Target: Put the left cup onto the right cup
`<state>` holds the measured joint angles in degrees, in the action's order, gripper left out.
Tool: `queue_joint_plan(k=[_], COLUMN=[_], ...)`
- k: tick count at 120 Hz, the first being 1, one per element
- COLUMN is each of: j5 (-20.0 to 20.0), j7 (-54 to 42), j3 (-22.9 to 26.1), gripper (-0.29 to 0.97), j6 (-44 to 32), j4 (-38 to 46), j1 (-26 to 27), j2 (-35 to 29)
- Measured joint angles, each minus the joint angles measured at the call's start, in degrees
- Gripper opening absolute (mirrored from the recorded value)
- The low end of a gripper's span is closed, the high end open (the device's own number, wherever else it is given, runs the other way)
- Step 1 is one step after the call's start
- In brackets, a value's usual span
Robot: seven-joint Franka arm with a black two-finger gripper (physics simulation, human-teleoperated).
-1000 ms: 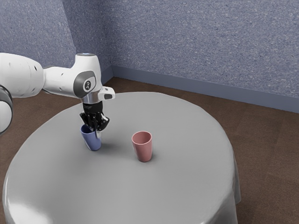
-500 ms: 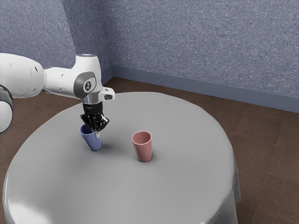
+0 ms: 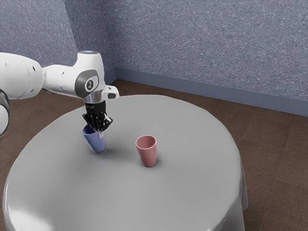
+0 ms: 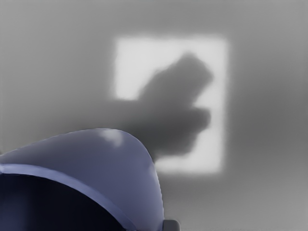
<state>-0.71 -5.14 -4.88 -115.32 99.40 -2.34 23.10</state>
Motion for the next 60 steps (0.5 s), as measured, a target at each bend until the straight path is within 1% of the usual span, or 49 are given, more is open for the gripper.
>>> queue_joint_plan(k=[13, 43, 60], j5=[-0.1, -0.2, -0.3], j7=[0.2, 0.6, 0.8], j3=[0.0, 0.3, 0.7], gripper=[-0.11, -0.11, -0.11], j6=[0.4, 2.7, 4.0], j4=[0.0, -0.1, -0.1], j1=[0.8, 4.5, 6.3], j2=[-1.6, -6.6, -7.6])
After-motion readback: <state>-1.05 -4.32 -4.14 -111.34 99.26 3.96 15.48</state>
